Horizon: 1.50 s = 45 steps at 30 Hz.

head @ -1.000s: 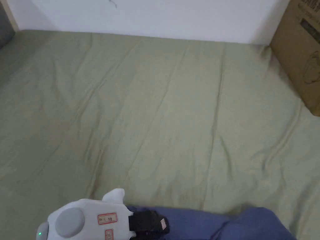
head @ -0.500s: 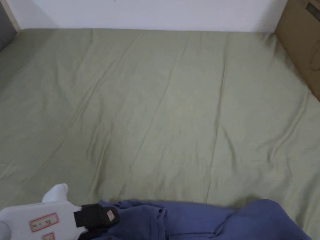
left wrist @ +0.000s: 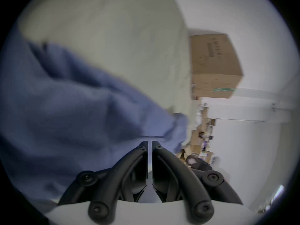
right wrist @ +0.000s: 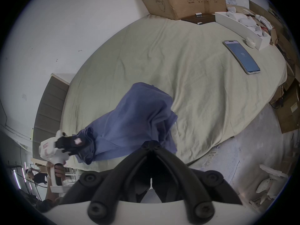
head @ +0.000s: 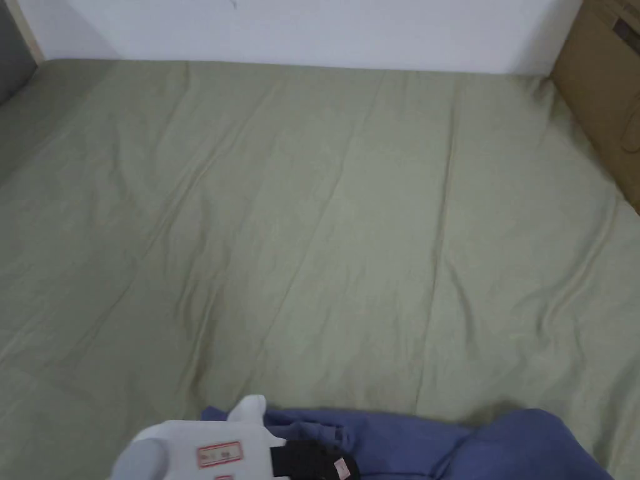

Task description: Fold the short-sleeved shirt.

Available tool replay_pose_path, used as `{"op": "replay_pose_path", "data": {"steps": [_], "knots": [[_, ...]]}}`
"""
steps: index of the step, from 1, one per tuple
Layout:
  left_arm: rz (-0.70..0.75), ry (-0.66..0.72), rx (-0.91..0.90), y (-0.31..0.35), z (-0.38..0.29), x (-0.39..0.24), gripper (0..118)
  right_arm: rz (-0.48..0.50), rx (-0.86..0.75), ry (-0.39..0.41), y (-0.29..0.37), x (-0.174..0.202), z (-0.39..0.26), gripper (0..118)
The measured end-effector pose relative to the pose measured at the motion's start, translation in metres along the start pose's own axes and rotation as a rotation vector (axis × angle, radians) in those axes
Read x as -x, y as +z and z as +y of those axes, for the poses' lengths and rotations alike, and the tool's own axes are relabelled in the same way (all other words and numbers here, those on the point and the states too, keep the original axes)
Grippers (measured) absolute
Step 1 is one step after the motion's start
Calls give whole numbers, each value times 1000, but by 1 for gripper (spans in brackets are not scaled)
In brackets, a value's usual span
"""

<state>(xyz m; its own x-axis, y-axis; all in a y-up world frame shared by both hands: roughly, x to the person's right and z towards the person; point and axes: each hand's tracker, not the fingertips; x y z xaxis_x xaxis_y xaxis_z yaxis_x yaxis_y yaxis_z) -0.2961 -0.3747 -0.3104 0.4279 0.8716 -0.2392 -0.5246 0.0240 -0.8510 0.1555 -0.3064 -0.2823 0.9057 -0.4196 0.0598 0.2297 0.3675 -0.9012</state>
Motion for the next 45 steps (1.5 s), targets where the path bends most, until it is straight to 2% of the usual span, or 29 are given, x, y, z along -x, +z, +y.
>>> {"op": "replay_pose_path", "data": {"steps": [4,5,6,7,8,9,14,17,19,20,21,22,23,24,25,28,32,36,42,45], "knots": [[-184,-96,-218,101,0,-12,6,18,-2,39,-2,8,6,0],[-169,-131,-267,122,1,-8,13,17,2,45,-5,10,7,0],[-130,-151,-324,140,1,-1,40,17,8,50,-7,12,8,0],[-79,-148,-377,156,1,7,83,17,14,55,-9,14,9,0],[-6,-112,-406,164,1,16,118,15,20,58,-11,15,9,0],[28,-79,-405,165,3,24,115,14,26,61,-12,17,9,0],[-90,127,-244,137,19,83,117,19,45,80,-14,29,5,0],[-76,99,-132,94,23,92,114,19,51,90,-13,34,3,0],[-53,69,-50,56,25,97,105,16,56,95,-11,37,3,0],[-37,58,-16,42,24,101,94,13,57,97,-11,37,2,0],[-23,38,-56,43,28,109,76,11,58,96,-11,37,2,0],[-11,80,-73,41,31,116,37,9,60,94,-11,37,3,0],[-49,223,-55,37,32,125,23,6,61,91,-11,37,2,0],[-91,384,-61,41,28,131,23,3,59,86,-11,37,2,0],[-152,418,-82,48,29,129,23,2,56,81,-11,37,1,0],[-107,266,-112,74,23,117,23,9,47,70,-7,35,0,0],[-143,270,-217,133,17,106,22,2,42,64,-5,30,1,0],[-23,188,-300,190,11,80,21,-6,30,44,-6,24,3,0],[227,33,-308,227,9,35,21,15,24,33,-8,21,-1,0],[213,59,-328,219,8,16,21,21,27,30,-9,18,-3,0]]}}
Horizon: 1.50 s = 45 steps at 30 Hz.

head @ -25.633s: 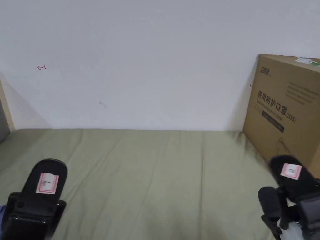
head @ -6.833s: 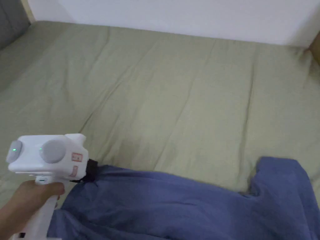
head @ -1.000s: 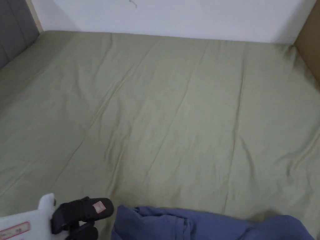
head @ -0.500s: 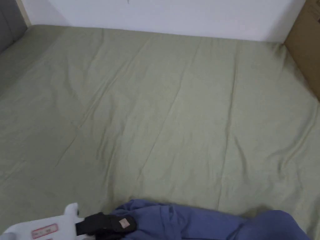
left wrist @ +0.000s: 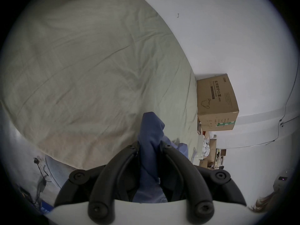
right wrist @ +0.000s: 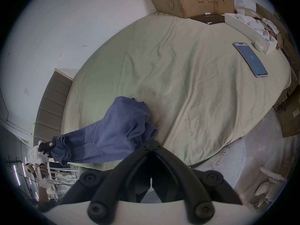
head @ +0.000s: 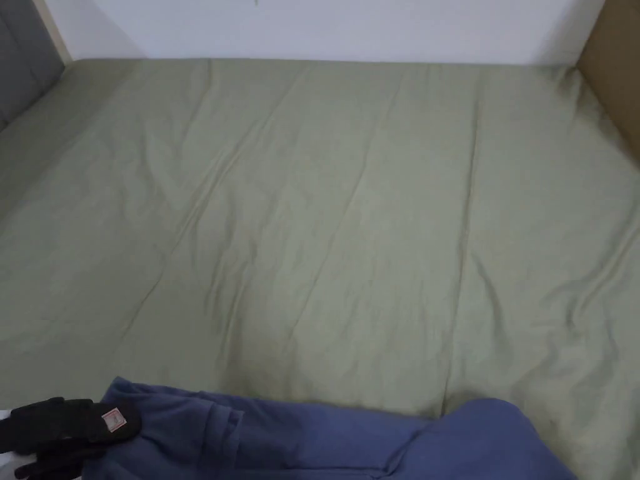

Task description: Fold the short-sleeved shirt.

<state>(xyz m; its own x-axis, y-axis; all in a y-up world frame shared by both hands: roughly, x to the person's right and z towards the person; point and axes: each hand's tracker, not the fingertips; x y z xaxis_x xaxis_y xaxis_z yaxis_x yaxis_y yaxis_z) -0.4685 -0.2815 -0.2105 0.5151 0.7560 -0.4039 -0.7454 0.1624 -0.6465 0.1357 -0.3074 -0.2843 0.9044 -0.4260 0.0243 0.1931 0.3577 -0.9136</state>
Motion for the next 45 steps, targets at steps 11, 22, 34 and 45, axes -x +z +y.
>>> {"op": "replay_pose_path", "data": {"steps": [11,22,34,45], "knots": [[73,-139,200,-177,-60,-107,21,1,-27,-81,11,-30,-10,0],[155,-492,369,-276,-124,-200,21,-99,-46,-236,33,-84,-35,0],[82,-531,479,-321,-163,-231,32,-80,-33,-240,22,-85,-30,0],[-215,-423,306,-195,-104,-193,16,-44,-33,-163,18,-69,-18,0]]}}
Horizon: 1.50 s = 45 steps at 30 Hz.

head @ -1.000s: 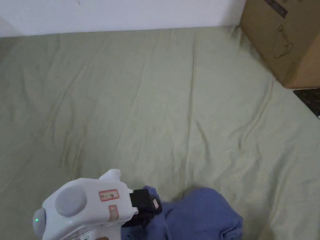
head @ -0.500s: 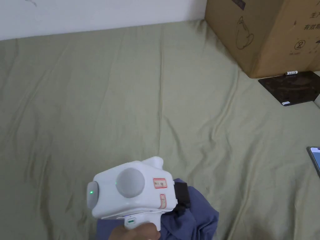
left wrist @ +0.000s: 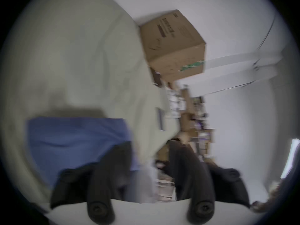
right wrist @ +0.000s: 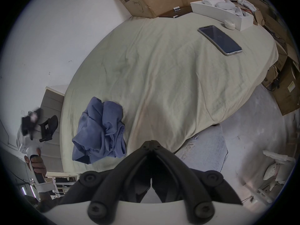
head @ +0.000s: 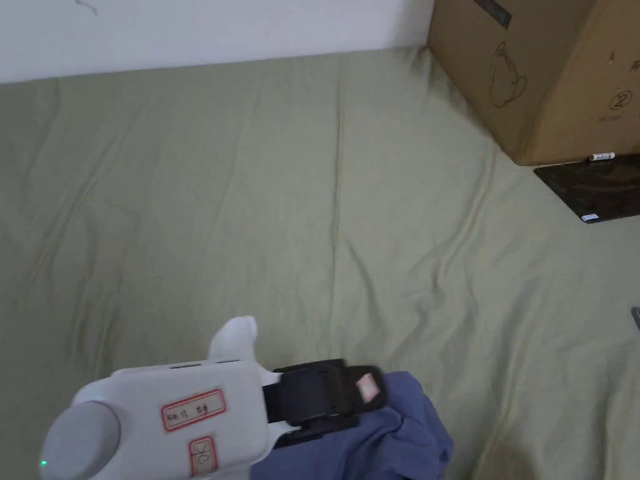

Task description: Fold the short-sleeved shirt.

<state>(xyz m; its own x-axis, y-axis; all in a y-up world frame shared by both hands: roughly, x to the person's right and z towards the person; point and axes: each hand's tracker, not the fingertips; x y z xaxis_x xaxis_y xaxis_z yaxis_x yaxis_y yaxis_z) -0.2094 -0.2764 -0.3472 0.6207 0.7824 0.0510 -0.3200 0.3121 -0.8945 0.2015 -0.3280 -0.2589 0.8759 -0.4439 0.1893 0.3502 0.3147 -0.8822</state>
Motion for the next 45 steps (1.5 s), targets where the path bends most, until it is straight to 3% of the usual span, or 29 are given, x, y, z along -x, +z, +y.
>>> {"op": "replay_pose_path", "data": {"steps": [1,2,4,6,8,12,16,19,22,26,29,30,31,33,34,35,36,38,39,41,45], "knots": [[115,-20,-10,-2,0,2,1,4,2,-1,-1,0,0,0],[221,-45,-10,-7,-2,6,1,6,7,-2,-2,0,-1,0],[197,-17,67,-28,-5,13,1,3,13,5,-5,1,-3,0],[47,85,158,-55,-15,19,1,-1,14,10,-3,2,-7,0],[-13,94,244,-91,-26,20,1,11,10,-3,0,1,-10,0],[133,-36,385,-163,-48,18,1,11,2,-19,8,-1,-15,0],[51,-33,446,-174,-60,1,1,26,-8,0,13,5,-13,0],[-128,-1,384,-135,-51,-14,1,126,-44,74,11,28,0,0],[-224,31,153,-62,-22,-8,1,289,-70,141,-2,60,17,0],[-147,-6,-93,39,-1,23,1,478,33,221,-51,108,37,0],[-91,65,-148,82,-13,59,1,528,175,287,-96,131,38,0],[-92,130,-153,92,-21,74,1,513,221,308,-112,133,36,0],[-101,174,-152,94,-27,81,1,415,250,338,-127,132,33,0],[-70,216,-195,105,-42,97,1,125,320,421,-164,125,26,0],[-27,210,-226,108,-47,100,3,204,335,365,-171,116,23,0],[19,193,-262,105,-52,98,15,335,286,256,-167,110,26,0],[54,161,-269,103,-54,100,33,318,306,196,-160,108,30,0],[46,155,-245,94,-53,109,84,334,314,172,-158,105,32,0],[15,167,-208,81,-52,115,100,327,311,205,-158,105,31,0],[-33,221,-112,58,-47,126,112,331,304,213,-156,106,31,0],[8,262,19,14,-41,142,110,338,295,195,-152,103,27,0]]}}
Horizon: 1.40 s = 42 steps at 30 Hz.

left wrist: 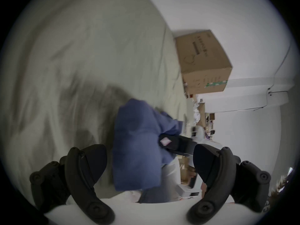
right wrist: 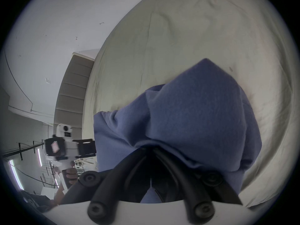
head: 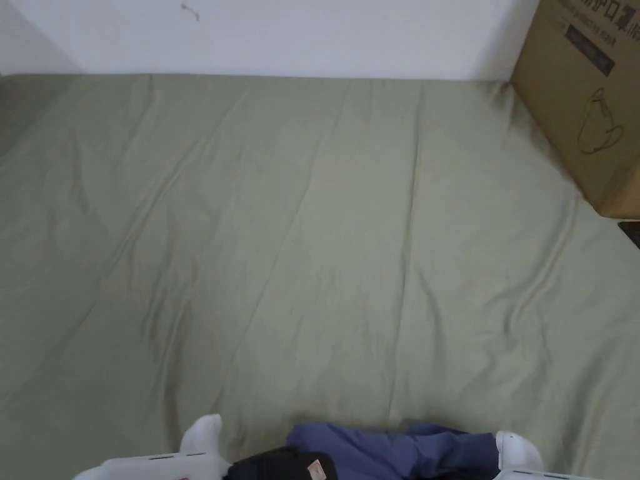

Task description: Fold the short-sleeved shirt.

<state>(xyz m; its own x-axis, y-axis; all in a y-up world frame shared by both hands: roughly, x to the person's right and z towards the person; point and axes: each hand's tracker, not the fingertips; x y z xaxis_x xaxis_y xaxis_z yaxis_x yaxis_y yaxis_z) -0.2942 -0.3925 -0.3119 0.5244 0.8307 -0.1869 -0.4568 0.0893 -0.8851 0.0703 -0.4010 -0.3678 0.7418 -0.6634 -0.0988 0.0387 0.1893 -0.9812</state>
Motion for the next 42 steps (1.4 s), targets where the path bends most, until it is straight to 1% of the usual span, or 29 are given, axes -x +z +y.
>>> {"op": "replay_pose_path", "data": {"steps": [2,4,6,7,8,9,10,11,12,14,15,17,18,20,21,23,24,25,28,30,31,32,36,39,42], "knots": [[21,-10,16,-14,3,4,110,9,-1,-3,3,-1,-1,0],[4,-6,25,-23,6,4,111,22,-2,-1,4,-3,-4,0],[-78,5,73,-32,9,-1,110,33,-3,-11,4,-5,-4,0],[-121,18,107,-39,11,-4,107,39,-4,-18,4,-4,-5,0],[-167,31,150,-48,12,-7,95,40,-4,-23,4,-4,-5,0],[-160,36,157,-59,11,-7,73,41,-3,-27,4,-3,-5,0],[-104,52,142,-68,10,-4,37,41,-5,-29,6,-2,-5,0],[-23,91,155,-83,8,5,24,33,-11,-32,8,0,-5,0],[-42,190,146,-90,9,14,24,6,-7,-25,11,3,-6,0],[-163,323,142,-78,10,27,24,-16,-33,2,24,10,-12,0],[-169,306,148,-68,10,24,24,-16,-58,5,32,12,-15,0],[-92,176,140,-43,13,15,23,1,-97,-12,50,14,-21,0],[-74,137,152,-27,15,14,24,13,-125,-34,59,15,-24,0],[-64,141,133,6,21,18,24,1,-174,-73,76,15,-27,0],[-54,138,123,27,24,22,24,-22,-202,-81,83,16,-29,0],[5,102,77,70,32,36,24,-75,-245,-86,93,21,-29,0],[66,76,48,95,37,44,24,-110,-255,-85,96,25,-28,0],[109,60,31,115,42,50,24,-122,-254,-81,97,28,-27,0],[232,53,-24,185,58,83,23,-186,-247,-66,92,36,-19,0],[292,68,-49,229,70,105,24,-195,-236,-46,85,50,-16,0],[328,70,-65,248,76,114,24,-197,-230,-34,80,63,-14,0],[416,95,-89,268,82,125,24,-195,-223,-25,75,71,-14,0],[584,145,-160,330,104,154,24,-180,-159,9,53,99,-16,0],[653,139,-184,364,123,170,24,-190,-104,30,33,117,-19,0],[693,108,-171,389,144,176,24,-203,-57,29,14,128,-20,0]]}}
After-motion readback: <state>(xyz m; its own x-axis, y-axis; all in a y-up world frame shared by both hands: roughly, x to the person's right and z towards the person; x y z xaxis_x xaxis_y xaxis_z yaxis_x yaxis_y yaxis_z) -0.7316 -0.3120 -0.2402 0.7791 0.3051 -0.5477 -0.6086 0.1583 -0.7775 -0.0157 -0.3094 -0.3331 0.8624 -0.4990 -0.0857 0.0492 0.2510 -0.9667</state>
